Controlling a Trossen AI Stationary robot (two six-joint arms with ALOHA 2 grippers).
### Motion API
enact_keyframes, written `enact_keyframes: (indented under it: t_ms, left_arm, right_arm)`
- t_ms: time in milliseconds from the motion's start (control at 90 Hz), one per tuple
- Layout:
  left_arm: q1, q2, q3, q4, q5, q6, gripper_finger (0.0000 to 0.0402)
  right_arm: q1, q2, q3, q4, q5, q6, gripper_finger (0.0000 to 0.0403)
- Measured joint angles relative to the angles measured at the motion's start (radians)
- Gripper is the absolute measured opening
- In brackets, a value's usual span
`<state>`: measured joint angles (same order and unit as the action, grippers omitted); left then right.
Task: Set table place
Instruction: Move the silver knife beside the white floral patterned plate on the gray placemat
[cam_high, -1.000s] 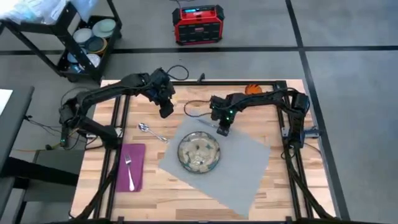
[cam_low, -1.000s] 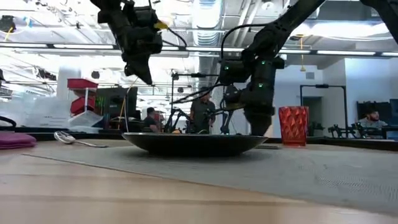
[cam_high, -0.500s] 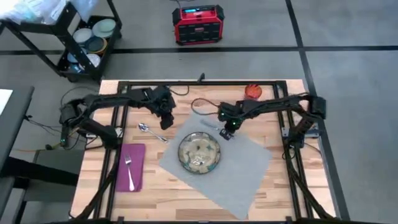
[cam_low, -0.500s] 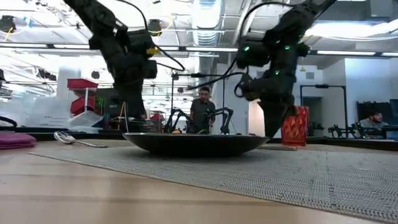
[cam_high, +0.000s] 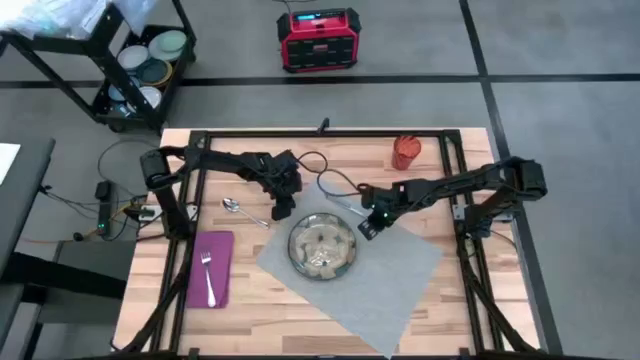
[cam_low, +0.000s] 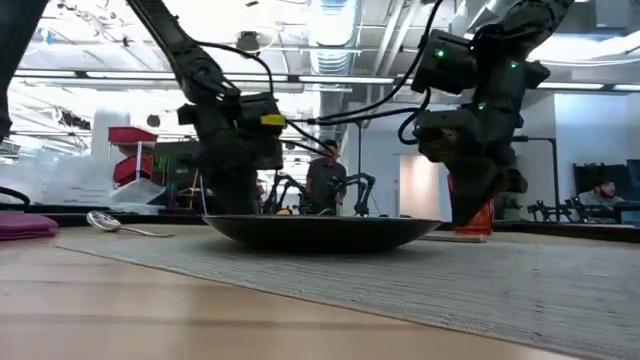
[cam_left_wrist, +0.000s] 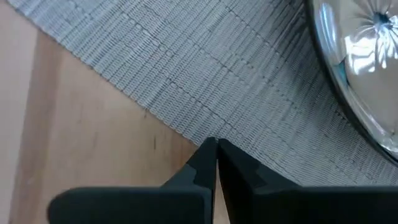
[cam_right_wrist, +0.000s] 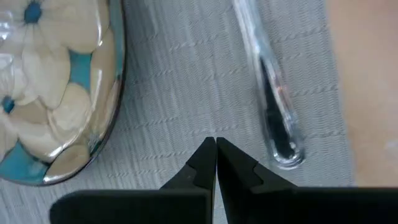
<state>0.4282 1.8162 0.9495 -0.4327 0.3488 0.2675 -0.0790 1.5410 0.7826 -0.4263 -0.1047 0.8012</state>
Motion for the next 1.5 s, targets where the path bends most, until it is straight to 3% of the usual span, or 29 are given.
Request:
enact_keyframes:
  t_ms: [167,333,400,611,900,1133,1222,1500]
  left_arm:
    - [0.002,0.007,0.005,-0.201,0.029,-0.050,0.0000]
    - [-0.017,0.020,-0.006,-0.398,0.257,-0.029,0.0000]
    - [-0.025,0.022,-0.010,-0.409,0.285,-0.006,0.0000]
    - [-0.023,0.015,-0.002,-0.313,0.240,-0.021,0.0000]
    - [-0.001,-0.021,0.073,-0.364,0.184,0.000,0.0000]
    - [0.009,-0.057,0.072,-0.235,0.163,0.011,0.0000]
    - [-0.003,-0.029,0.062,-0.156,0.166,0.018,0.0000]
    - [0.000,0.073,0.065,-0.152,0.190,-0.008,0.0000]
  right_arm:
    - [-0.001,0.000,0.000,-0.012,0.030,0.015,0.0000]
    - [-0.040,0.000,0.000,0.052,0.033,-0.008,0.0000]
    - [-0.058,0.000,0.000,0.082,0.033,-0.017,0.0000]
    - [-0.122,0.000,0.000,0.155,0.030,-0.037,0.0000]
    - [-0.186,0.004,0.002,0.206,-0.023,-0.077,0.0000]
    - [-0.213,0.013,0.002,0.233,-0.055,-0.106,0.0000]
    - [-0.216,0.039,0.002,0.268,-0.101,-0.114,0.0000]
    - [-0.209,0.131,0.015,0.314,-0.136,-0.102,0.0000]
